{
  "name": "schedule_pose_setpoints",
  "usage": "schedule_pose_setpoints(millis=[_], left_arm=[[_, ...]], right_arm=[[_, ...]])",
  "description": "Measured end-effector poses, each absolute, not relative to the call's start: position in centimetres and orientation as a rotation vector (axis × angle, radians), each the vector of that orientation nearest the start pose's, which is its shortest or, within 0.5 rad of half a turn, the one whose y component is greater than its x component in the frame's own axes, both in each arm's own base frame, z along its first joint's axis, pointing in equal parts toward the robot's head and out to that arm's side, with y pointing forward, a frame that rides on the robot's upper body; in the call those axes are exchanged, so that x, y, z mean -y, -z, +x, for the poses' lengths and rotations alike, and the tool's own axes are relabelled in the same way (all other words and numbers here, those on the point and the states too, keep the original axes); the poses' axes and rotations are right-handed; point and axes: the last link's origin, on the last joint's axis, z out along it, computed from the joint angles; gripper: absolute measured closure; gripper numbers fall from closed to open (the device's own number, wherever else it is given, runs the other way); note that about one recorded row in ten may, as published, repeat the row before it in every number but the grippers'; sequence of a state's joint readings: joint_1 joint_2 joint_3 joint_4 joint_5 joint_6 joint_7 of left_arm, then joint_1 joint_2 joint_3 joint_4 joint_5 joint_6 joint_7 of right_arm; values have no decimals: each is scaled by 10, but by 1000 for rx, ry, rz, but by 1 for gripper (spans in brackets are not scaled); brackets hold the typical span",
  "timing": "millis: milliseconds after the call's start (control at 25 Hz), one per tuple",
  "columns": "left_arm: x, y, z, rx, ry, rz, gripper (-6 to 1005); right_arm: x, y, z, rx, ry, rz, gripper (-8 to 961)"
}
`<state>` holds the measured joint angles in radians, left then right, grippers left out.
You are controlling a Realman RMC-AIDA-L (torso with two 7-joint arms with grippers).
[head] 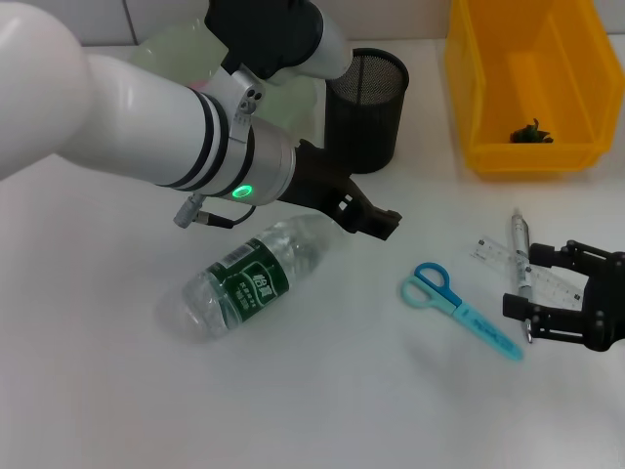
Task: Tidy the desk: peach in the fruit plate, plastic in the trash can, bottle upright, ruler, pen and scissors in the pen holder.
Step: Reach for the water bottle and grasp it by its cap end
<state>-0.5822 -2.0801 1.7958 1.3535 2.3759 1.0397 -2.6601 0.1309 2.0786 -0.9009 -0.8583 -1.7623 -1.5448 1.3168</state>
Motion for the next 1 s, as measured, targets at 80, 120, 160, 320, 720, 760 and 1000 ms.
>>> schedule_pose_setpoints(millis=[80, 120, 160, 320, 720, 760, 1000], left_arm=[[-353, 82, -113, 633, -83, -2685, 243], [-355, 84, -115, 637, -94, -2682, 243], [-355, 84, -115, 637, -94, -2682, 244], [-360, 91, -123, 650, -144, -2678, 246], [-367, 98, -133, 671, -179, -2658, 252], [-367, 98, -133, 671, -179, -2658, 252], [-373, 103, -140, 687, -218, -2644, 255]], right_arm=[[-245, -18, 324, -689, -648, -2569, 108], [-245, -18, 324, -687, -646, -2572, 108], [-245, -18, 324, -686, -645, -2573, 108], [-245, -17, 324, -683, -644, -2577, 108], [-247, -16, 322, -672, -646, -2585, 109], [-248, -16, 322, -672, -646, -2585, 109], [-247, -16, 322, -675, -646, -2584, 109]])
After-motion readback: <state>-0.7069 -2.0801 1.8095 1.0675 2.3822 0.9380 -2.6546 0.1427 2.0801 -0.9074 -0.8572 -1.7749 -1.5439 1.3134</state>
